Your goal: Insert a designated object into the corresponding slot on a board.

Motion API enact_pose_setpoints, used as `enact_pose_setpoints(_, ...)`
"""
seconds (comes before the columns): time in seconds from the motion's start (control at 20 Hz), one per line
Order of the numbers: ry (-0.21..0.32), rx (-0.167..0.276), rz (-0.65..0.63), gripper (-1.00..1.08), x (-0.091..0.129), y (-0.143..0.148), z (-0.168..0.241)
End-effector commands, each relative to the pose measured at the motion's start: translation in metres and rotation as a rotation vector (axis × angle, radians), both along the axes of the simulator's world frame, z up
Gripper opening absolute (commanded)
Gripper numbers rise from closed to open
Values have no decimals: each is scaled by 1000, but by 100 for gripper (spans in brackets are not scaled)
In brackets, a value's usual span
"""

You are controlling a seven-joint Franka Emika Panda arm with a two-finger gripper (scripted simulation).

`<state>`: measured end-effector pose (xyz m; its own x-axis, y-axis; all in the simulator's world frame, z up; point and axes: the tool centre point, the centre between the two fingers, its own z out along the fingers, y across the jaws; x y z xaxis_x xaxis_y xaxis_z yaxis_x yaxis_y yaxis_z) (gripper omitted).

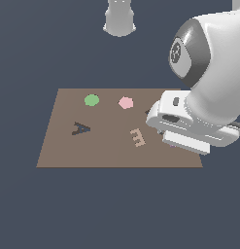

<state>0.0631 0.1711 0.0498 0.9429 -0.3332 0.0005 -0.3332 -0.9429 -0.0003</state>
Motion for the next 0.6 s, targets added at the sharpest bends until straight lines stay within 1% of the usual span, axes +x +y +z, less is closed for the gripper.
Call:
enact_pose_setpoints(0.0,1,0,-1,100,0,0,-4)
enact_pose_setpoints(0.35,1,0,-5,100,1,1,-20)
enact_pose_setpoints(0.4,1,0,-5,-100,1,1,-20)
enact_pose_setpoints(0.55,1,0,-5,-100,1,1,-20)
